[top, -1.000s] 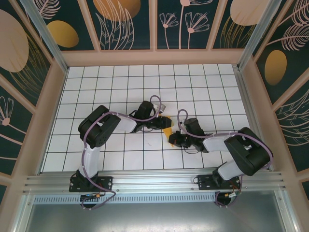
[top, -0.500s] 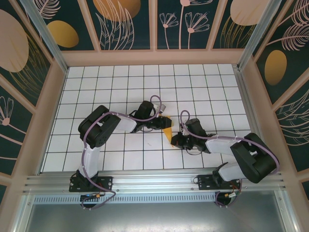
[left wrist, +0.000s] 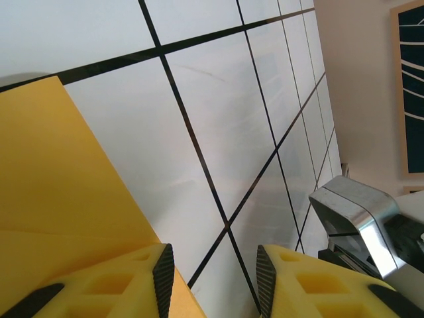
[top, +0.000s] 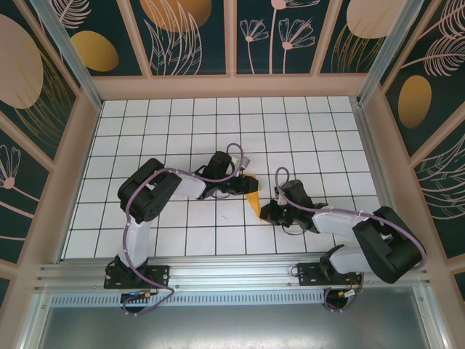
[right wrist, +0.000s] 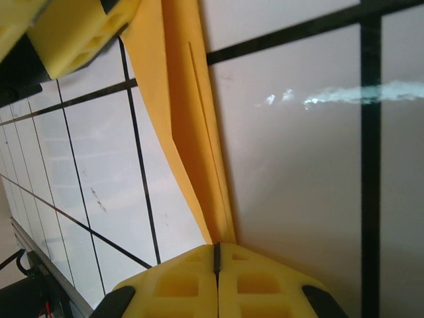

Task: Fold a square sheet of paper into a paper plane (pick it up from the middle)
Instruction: Fold the wing for the fifth time at the center of the table.

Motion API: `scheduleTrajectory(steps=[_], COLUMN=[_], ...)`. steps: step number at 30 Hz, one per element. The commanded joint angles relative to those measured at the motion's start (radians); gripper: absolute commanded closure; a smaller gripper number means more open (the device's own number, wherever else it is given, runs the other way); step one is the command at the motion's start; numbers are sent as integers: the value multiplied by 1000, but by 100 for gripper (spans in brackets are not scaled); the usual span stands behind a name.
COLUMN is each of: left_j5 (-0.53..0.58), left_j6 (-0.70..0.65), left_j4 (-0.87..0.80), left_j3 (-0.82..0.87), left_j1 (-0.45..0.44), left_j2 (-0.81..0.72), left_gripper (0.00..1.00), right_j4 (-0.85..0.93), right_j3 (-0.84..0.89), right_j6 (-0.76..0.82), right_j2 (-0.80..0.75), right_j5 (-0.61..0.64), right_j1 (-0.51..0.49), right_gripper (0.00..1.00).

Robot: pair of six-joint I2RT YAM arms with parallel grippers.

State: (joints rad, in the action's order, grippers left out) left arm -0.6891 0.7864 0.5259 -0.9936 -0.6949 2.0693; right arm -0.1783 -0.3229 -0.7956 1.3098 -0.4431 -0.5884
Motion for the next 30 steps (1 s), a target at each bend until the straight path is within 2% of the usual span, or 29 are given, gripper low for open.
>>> scheduleTrajectory(steps=[1, 4, 8, 13, 16, 21, 26, 30], left_j5=[118, 115, 118, 115, 114, 115, 111, 110], left_j6=[-35, -32, -39, -41, -43, -41, -40, -40], left_j4=[-156, -157, -166, -169, -171, -170, -170, -174], left_j3=[27, 28, 26, 28, 27, 27, 27, 27], left_j1=[5, 5, 5, 5, 5, 5, 5, 5], left_j2=[60, 61, 60, 59, 59, 60, 59, 61], left_gripper=[60, 60, 60, 60, 60, 60, 60, 60], right_j4=[42, 46, 144, 190, 183, 78, 64, 59], right_j3=[48, 60, 28, -25, -63, -103, -168, -144], right_j6=[-21, -24, -9, 16, 32, 40, 73, 80], right_j2=[15, 43, 26, -99, -145, -69, 71, 106], right_j5=[-15, -9, 67, 84, 45, -24, -11, 1], right_j1=[2, 1, 1, -3, -3, -31, -42, -19], right_gripper=[92, 92, 93, 93, 92, 91, 92, 92])
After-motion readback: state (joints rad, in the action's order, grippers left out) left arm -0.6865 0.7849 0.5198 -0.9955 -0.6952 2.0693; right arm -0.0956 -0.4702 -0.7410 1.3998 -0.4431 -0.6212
